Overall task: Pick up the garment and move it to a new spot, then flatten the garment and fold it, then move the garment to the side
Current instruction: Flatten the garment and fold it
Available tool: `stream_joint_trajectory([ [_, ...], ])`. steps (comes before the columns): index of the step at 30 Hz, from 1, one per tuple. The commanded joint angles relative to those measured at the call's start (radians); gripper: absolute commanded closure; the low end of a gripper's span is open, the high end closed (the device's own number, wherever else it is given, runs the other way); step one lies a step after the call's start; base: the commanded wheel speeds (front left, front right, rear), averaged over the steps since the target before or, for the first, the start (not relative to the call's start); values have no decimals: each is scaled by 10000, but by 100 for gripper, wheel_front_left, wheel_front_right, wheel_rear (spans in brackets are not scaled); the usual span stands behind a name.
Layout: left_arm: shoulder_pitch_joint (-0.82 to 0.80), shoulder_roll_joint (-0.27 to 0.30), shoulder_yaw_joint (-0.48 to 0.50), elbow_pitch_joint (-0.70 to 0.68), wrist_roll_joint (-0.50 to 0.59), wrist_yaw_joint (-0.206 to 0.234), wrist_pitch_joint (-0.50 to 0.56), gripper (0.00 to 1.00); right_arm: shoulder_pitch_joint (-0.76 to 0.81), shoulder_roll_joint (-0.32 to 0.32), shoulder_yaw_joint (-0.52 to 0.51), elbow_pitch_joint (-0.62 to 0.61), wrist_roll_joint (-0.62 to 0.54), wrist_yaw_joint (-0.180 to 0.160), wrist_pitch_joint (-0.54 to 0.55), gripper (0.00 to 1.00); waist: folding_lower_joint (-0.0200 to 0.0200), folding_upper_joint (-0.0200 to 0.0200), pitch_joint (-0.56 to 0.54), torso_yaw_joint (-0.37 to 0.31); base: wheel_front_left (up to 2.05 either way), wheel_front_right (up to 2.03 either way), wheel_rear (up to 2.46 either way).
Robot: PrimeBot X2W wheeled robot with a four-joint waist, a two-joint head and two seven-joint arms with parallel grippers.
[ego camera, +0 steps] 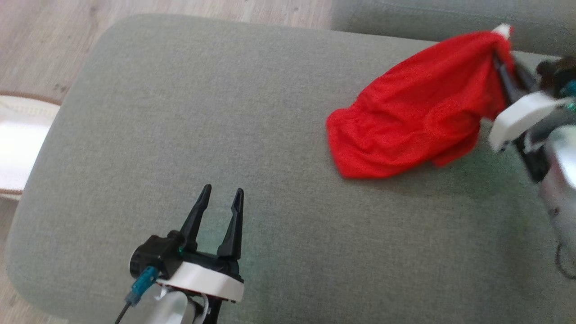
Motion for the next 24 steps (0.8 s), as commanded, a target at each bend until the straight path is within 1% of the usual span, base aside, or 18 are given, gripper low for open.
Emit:
stream_joint_trajectory([
  [1,-361,-14,248,-363,-26,-55,-97,0,-638,-258,175,-173,-113,-7,126,100,0,0,164,137,0,0,0],
  [3,-419,-30,175,-377,-57,-55,-97,0,-1080,-443,259,-54,-247,-7,276,100,0,0,285,254,0,0,0],
  [6,-532,-49,48,-396,-100,-55,-97,0,-1727,-516,392,195,-381,-7,508,100,0,0,475,456,0,0,0],
  [7,-610,-59,-20,-386,-133,-55,-97,0,-2066,-549,529,507,-533,-7,705,100,0,0,581,589,0,0,0],
  [11,-694,-69,-101,-356,-190,-55,-97,0,-2307,-543,717,1174,-680,-7,1097,100,0,0,676,766,0,0,0],
  [12,-695,-71,-104,-356,-218,-55,-97,0,-2348,-514,763,1376,-696,-7,1195,43,0,0,687,789,0,0,0],
  [13,-692,-72,-108,-367,-256,-55,-97,0,-2404,-491,772,1544,-674,-7,1222,0,0,0,704,802,0,0,0],
  [18,-671,-75,53,-364,-254,-55,-97,0,-2424,-267,815,1997,-438,-7,888,0,0,0,650,606,0,0,0],
  [21,-675,-76,182,-430,-182,-55,-97,0,-2337,-121,794,2086,-198,-7,538,0,0,0,513,306,0,0,0],
  [24,-677,-76,273,-517,-91,-55,-97,0,-2216,110,730,1926,182,-7,170,0,0,0,355,-98,0,0,0],
])
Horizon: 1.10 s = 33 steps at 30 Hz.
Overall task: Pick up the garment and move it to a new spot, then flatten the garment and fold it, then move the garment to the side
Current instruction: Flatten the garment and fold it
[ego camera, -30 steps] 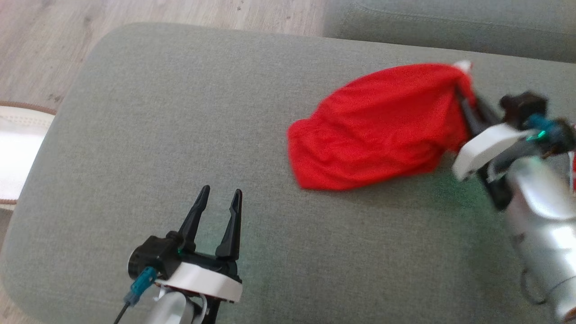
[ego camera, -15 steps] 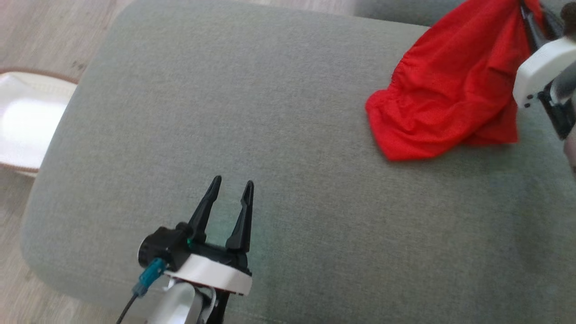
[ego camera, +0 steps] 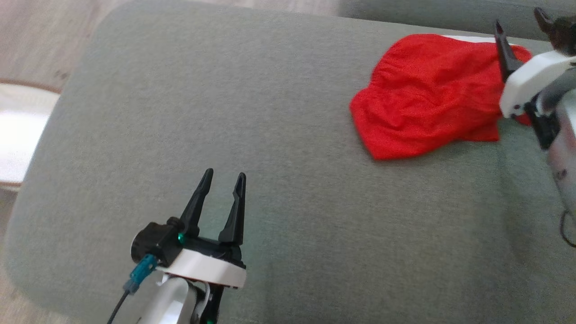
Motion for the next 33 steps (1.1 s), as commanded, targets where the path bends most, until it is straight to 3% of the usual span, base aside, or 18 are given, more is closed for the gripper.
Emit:
stream_joint_trajectory([
  [1,-251,8,385,-373,120,16,-95,0,222,259,108,-497,271,-7,-253,0,0,0,-255,-519,0,0,0],
  [7,-192,13,621,-574,156,16,-95,0,1168,499,347,-1918,919,-7,-504,0,0,0,-628,-1466,0,0,0],
  [13,-95,80,931,-758,202,16,-95,0,2883,751,-547,-3945,1714,-7,-534,0,0,0,-995,-2373,0,0,0],
  [17,-87,85,1117,-812,243,16,-95,0,4487,1105,-1557,-5334,1574,-7,-535,0,0,0,-1109,-2869,0,0,0],
  [23,-263,145,1258,-622,523,15,-95,0,6746,1960,-2872,-7031,272,-7,-537,0,0,0,-892,-3509,0,0,0],
  [33,-1883,604,958,1253,876,15,64,0,7482,2604,-3295,-8209,-222,-7,-537,0,0,0,-255,-4415,0,0,0],
])
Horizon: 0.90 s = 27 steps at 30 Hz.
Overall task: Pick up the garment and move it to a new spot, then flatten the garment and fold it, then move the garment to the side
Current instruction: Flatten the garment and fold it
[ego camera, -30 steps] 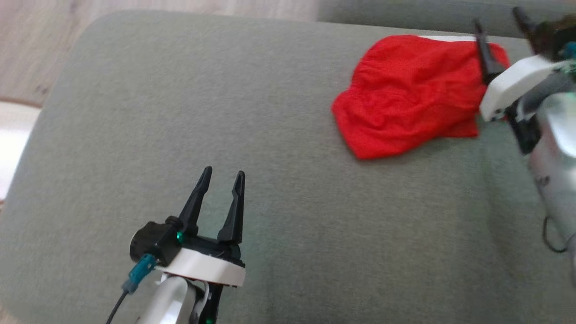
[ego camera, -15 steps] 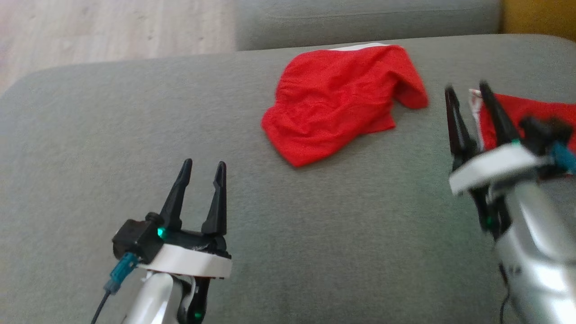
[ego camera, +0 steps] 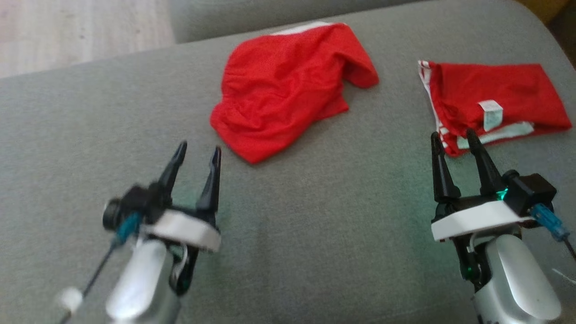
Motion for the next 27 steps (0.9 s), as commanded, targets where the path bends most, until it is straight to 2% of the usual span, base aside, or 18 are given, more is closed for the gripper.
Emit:
stream_joint_trajectory([
  [1,-833,213,270,-64,47,24,124,0,-278,60,190,-400,-62,-7,-110,0,0,0,319,-299,0,0,0],
  [11,-3276,196,297,3139,-92,447,2244,0,-435,291,244,-623,-115,-7,-110,0,0,0,1000,-1102,0,0,0],
  [15,-3774,292,283,4063,58,853,2442,0,-402,322,223,-626,-151,-7,-110,0,0,0,1071,-1234,0,0,0],
  [18,-4007,280,281,4556,64,991,2394,0,-371,330,204,-632,-174,-7,-110,0,0,0,1074,-1263,0,0,0],
  [26,-4493,-9,224,5481,-518,340,2401,0,-421,354,272,-601,-258,-7,-110,0,0,0,1088,-1251,0,0,0],
  [27,-4566,-31,212,5575,-598,280,2404,76,-442,361,306,-607,-259,-7,-110,0,0,0,1092,-1261,0,0,0],
])
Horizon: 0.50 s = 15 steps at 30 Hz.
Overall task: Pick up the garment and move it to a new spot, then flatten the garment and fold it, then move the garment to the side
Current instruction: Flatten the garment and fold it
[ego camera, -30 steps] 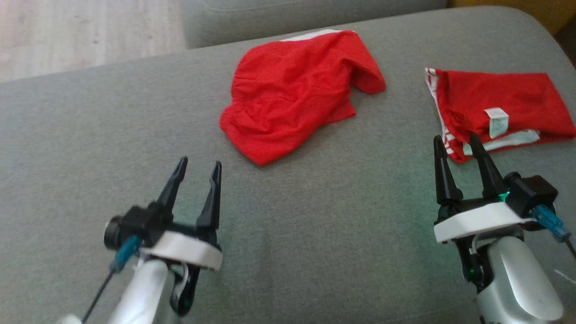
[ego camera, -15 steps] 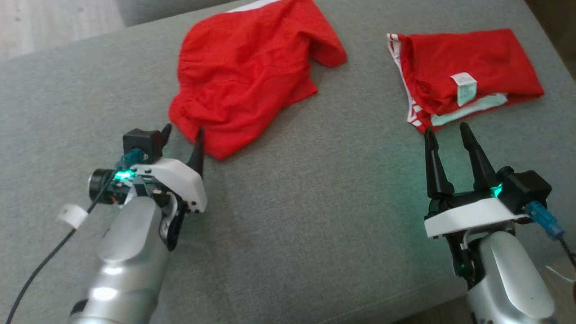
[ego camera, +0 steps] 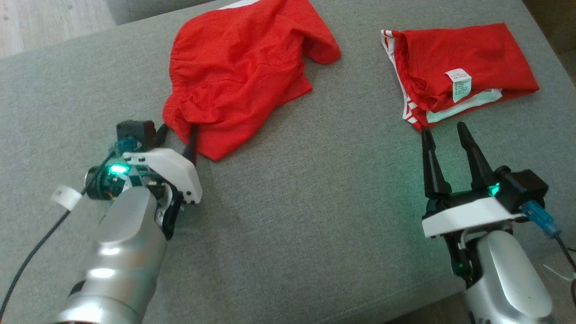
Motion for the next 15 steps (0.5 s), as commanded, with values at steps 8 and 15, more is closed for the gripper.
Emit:
stream_joint_trajectory([
  [8,-1034,47,-159,-226,-604,-262,-657,100,-419,129,260,-338,-29,-7,-110,0,0,0,-100,-77,0,0,0],
  [15,-1820,593,-1842,-1912,-1450,-273,-1022,100,-385,177,141,-329,48,-7,-110,0,0,0,-442,-63,0,0,0],
])
